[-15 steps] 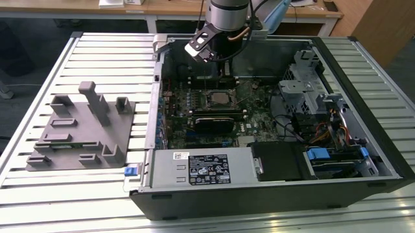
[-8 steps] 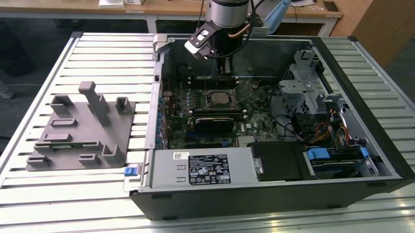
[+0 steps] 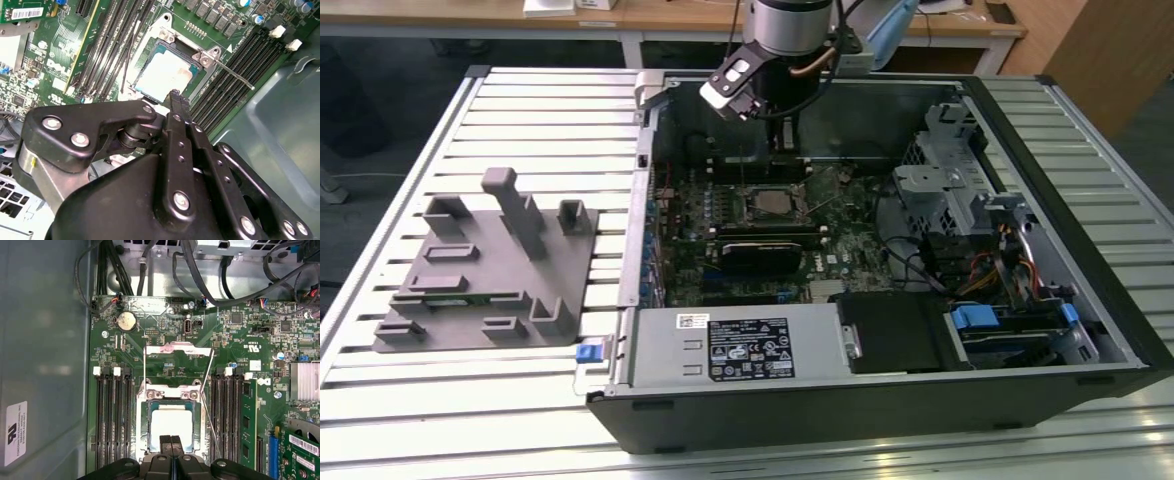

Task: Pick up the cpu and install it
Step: 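Close the cpu cover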

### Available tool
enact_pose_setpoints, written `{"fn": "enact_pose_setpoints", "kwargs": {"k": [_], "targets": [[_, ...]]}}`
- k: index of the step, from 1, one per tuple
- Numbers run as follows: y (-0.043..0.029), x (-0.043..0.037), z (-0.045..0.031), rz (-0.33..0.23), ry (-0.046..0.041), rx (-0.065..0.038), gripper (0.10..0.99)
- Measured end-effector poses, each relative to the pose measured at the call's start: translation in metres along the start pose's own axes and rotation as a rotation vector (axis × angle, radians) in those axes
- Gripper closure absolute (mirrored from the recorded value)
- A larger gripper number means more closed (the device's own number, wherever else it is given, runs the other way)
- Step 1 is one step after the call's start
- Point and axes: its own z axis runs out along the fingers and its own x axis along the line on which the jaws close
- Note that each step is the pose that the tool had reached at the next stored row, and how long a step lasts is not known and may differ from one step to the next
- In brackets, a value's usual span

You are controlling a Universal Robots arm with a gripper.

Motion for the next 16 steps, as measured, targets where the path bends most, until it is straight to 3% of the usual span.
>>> {"fn": "enact_pose_setpoints", "kwargs": {"k": [16], "targets": [[0.0002, 0.0000, -0.0059, 0.000, 0.0003, 0.000, 0.965]]}}
